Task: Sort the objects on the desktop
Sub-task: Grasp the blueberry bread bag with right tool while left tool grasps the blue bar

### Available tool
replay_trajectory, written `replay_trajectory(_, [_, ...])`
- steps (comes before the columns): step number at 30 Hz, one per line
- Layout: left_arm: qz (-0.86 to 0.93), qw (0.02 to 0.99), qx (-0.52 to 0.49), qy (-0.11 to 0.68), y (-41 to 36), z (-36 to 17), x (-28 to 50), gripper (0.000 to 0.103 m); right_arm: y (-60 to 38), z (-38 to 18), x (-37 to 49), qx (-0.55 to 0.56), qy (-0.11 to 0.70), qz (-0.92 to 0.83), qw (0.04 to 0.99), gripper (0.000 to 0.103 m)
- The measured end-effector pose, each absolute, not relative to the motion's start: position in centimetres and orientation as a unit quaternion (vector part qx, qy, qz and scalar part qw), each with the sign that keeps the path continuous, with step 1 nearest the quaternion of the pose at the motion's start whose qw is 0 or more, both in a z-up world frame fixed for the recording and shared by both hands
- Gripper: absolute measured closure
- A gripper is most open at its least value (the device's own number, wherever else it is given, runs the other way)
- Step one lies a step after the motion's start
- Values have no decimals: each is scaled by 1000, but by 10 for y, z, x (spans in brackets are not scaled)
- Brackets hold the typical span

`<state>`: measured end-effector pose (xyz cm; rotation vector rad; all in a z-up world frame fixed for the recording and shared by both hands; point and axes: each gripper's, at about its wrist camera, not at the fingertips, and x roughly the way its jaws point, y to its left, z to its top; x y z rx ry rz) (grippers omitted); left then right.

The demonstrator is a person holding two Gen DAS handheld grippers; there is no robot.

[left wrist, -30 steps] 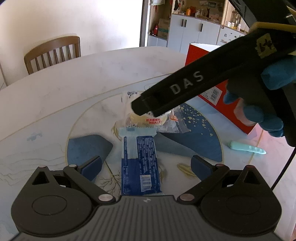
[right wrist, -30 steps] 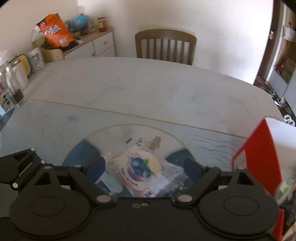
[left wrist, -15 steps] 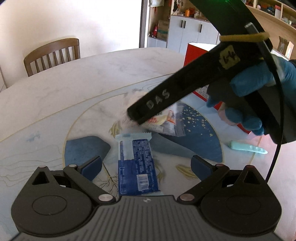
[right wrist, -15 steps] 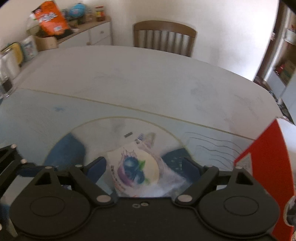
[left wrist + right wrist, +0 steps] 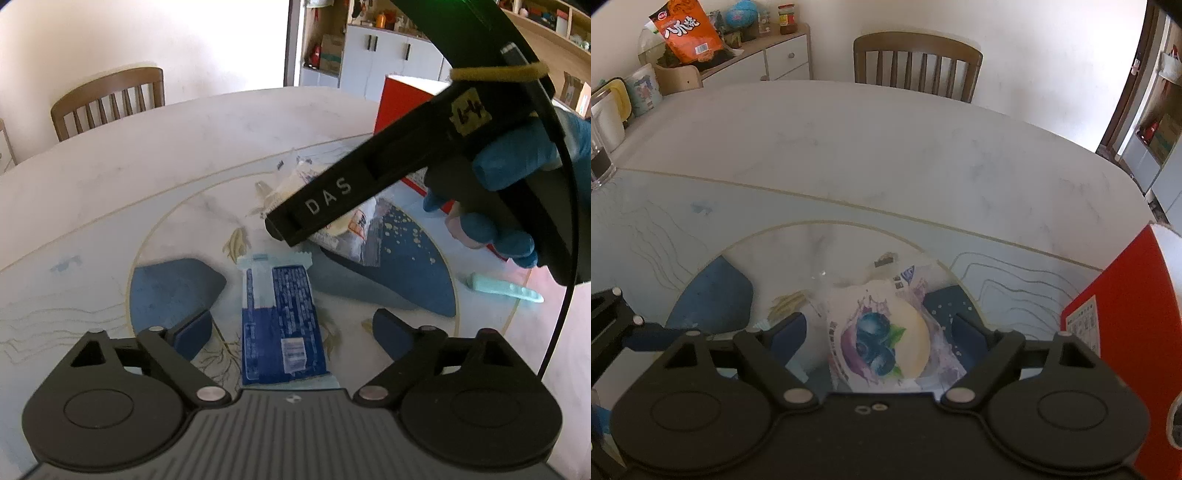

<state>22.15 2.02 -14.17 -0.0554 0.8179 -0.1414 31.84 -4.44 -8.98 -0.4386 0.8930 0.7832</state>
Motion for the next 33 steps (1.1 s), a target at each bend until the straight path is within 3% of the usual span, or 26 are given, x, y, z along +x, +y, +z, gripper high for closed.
replay_trajectory(3, [-70, 915, -18, 396, 18, -142, 220, 11, -45, -91, 318, -205, 422, 366, 804, 23])
replay_trajectory(9, [-73, 918, -7, 390, 15, -140, 219, 29, -48, -96, 320, -201, 432, 360, 802, 26])
replay_trajectory(11, [-76, 918, -4, 390, 15, -140, 219, 29, -49, -97, 321, -200, 437, 357, 801, 29])
replay_trajectory(20, [-61, 921, -3, 385, 19, -137, 220, 62, -51, -98, 321, -194, 440, 353, 802, 39])
replay_trajectory(27, [-60, 921, -12, 385, 26, -135, 219, 67, -54, -91, 314, -193, 434, 357, 804, 48])
replay_trajectory(33, [-53, 922, -20, 383, 30, -131, 217, 67, -61, -79, 308, -185, 430, 357, 809, 48])
